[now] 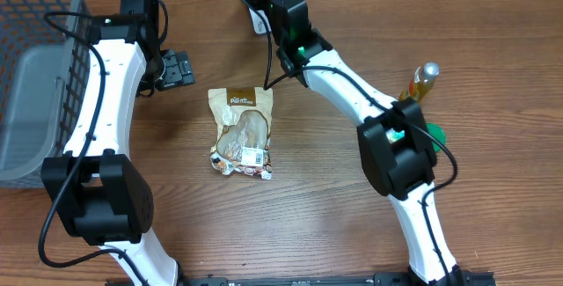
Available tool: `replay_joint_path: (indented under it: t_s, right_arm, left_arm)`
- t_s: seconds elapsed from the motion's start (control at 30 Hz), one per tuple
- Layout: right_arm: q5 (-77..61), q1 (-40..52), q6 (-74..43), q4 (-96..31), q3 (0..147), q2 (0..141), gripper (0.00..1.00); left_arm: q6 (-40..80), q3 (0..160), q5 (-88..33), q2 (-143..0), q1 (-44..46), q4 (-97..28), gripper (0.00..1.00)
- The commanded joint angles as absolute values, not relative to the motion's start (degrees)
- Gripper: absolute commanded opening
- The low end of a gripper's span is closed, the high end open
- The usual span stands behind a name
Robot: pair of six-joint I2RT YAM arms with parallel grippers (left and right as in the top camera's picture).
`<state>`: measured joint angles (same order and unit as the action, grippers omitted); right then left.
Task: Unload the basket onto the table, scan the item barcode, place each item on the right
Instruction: 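Hold the wipes pack in front of the white barcode scanner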
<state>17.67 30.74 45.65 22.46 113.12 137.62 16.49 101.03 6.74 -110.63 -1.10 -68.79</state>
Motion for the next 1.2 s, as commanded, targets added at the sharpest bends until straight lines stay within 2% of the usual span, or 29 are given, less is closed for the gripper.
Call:
replay_joint_path:
  t_s: [0.0,0.23,0.4,0.7,1.17]
  right_arm:
    - [18.9,30.4,49.9,24.0,113.6,140.4,0.04]
    - [18.8,30.4,50.0,26.6,113.6,143.2,0.04]
    - [18.1,30.1,55.3,32.3,113.6,145.0,0.04]
    - [16.4,29.8,46.7,30.4,113.6,146.6,0.04]
    - [16.4,31.1,46.7,25.3,113.6,147.7,0.04]
  left_arm:
    - [16.3,102.0,7.5,-109.8,-0.7,-68.7,1.0]
    - [16.3,102.0,7.5,-109.8,-0.7,-68.7,1.0]
    - [16.3,102.0,7.5,-109.8,-0.7,-68.7,1.0]
    - [16.3,102.0,7.5,-109.8,-0.7,-68.7,0.99]
    - [16.3,102.0,7.5,-109.8,-0.7,-68.7,1.0]
